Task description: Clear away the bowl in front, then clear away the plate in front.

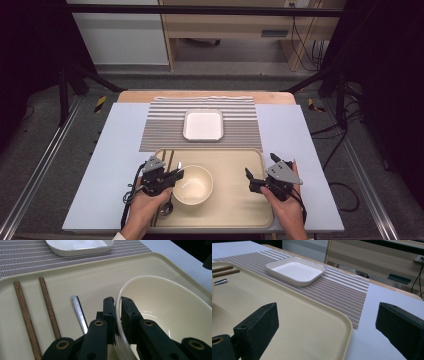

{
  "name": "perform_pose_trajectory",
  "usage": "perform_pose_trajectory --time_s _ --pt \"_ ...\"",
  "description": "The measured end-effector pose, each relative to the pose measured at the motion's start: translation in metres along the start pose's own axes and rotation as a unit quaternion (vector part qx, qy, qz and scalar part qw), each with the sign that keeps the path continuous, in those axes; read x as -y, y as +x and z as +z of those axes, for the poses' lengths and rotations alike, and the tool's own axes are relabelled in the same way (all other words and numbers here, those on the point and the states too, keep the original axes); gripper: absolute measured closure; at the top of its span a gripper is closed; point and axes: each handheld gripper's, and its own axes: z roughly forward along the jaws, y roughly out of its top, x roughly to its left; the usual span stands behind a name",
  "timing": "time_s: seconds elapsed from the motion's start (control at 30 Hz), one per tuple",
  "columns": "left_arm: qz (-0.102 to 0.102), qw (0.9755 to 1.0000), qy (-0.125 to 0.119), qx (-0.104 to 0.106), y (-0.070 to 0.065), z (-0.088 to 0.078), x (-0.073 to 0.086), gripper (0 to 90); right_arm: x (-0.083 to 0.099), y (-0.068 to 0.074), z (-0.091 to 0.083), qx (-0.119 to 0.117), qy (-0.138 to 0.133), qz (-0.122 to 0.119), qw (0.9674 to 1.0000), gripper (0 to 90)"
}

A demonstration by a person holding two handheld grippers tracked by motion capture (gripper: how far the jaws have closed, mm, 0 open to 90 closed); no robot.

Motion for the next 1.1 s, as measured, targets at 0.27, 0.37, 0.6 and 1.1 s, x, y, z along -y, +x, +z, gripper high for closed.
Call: perform_pose_trajectory --time_s 0.27,0.37,0.6,1.1 --pt "0.017 0.9998 0.006 0.005 -0.001 0.002 0.0 82.1 0.0 0.001 0.0 0.0 0.0 -0.002 1.0 4.8" --pt "0.024 0.9997 0.005 0.003 0.0 0.002 0.0 78.3 0.0 0.001 0.0 0.0 0.001 -0.002 1.0 4.7" --pt "0.053 0.9982 -0.015 -0.021 -0.003 -0.005 -0.009 53.7 0.0 0.0 0.0 -0.001 0.003 -0.005 1.0 4.7" --pt "0.085 0.9932 -0.065 -0.045 0.02 0.004 -0.1 23.1 -0.001 0.002 0.0 -0.005 0.002 -0.005 1.0 4.6"
